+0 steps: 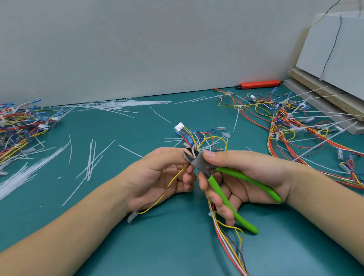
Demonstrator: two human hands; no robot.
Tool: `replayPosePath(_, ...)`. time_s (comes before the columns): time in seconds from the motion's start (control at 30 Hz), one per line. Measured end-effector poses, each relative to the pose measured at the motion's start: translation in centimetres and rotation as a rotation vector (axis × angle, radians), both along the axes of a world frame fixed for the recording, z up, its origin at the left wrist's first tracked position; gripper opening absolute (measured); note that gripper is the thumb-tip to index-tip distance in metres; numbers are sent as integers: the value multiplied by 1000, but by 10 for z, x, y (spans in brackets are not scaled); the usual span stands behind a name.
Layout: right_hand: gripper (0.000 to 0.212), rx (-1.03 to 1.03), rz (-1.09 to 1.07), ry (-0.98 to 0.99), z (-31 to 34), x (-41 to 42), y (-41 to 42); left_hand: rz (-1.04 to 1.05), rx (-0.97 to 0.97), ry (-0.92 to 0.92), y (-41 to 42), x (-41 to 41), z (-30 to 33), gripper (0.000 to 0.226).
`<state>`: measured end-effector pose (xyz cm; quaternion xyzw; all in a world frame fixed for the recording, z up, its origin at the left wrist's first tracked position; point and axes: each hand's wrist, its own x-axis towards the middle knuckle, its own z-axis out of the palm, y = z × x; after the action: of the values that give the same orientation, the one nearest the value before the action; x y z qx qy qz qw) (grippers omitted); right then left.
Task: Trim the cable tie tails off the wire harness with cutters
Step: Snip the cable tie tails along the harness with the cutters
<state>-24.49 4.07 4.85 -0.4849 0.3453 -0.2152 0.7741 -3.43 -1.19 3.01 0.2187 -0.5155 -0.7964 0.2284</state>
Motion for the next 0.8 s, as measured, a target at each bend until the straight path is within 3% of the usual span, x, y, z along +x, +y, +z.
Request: replayPosePath(0.8,44,54,55,-38,-3,-7,-3,-66,-48,-11,1,0,2,19)
